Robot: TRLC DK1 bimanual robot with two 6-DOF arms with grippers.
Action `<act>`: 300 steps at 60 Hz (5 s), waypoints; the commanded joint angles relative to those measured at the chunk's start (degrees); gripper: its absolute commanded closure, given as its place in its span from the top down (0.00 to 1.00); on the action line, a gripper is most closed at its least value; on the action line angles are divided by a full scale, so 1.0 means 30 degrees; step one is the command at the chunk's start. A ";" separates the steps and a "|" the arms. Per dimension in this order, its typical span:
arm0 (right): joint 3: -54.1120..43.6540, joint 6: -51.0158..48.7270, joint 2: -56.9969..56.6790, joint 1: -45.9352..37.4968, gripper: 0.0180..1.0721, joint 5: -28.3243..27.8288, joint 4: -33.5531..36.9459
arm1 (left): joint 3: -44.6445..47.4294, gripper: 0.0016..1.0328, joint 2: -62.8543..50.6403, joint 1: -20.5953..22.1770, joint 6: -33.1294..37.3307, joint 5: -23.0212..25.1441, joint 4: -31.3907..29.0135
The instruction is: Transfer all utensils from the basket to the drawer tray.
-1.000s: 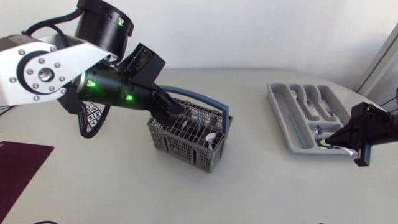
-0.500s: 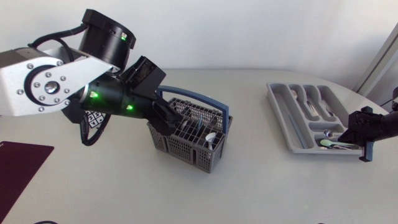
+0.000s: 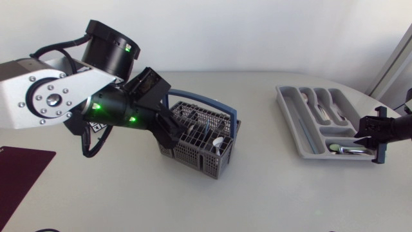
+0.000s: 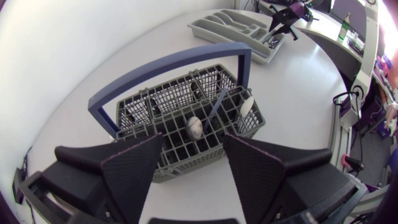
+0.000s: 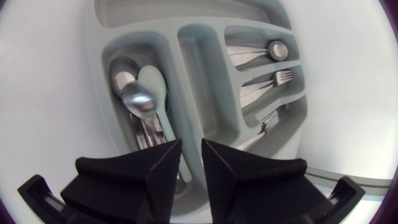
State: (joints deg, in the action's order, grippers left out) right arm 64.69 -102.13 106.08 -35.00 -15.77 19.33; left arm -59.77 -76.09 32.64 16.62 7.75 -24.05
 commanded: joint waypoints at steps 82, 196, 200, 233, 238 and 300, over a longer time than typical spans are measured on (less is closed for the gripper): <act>-0.9433 1.3300 -1.2597 1.0789 0.79 -0.1892 0.0411 | 0.2403 0.29 -0.3698 0.2244 0.0641 -0.0356 0.9014; -0.5566 2.3847 -1.5673 2.0457 0.82 -0.1570 0.1085 | -0.0790 0.03 0.4447 0.0926 -0.3226 0.3277 0.3946; -0.5126 2.4228 -1.5351 2.0662 0.82 -0.2068 0.1202 | -0.1435 0.03 0.4037 0.0574 -0.3607 0.4302 0.3096; -0.2958 2.6454 -1.1953 2.3387 0.62 -0.3767 0.1202 | -0.3193 0.03 0.1752 -0.1125 -0.5424 0.9546 0.1397; -0.2812 2.6542 -1.1630 2.3504 0.53 -0.3796 0.1173 | -0.3251 0.03 0.1693 -0.1155 -0.5482 0.9693 0.1367; -0.2665 2.6747 -1.1396 2.2918 0.05 -0.5144 0.2989 | -0.3954 0.62 0.2015 -0.1858 -0.5482 1.0044 0.1338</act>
State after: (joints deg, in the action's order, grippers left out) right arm 56.69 -22.11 71.92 33.65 -30.70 27.14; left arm -68.23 -70.30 27.99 1.08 37.43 -20.12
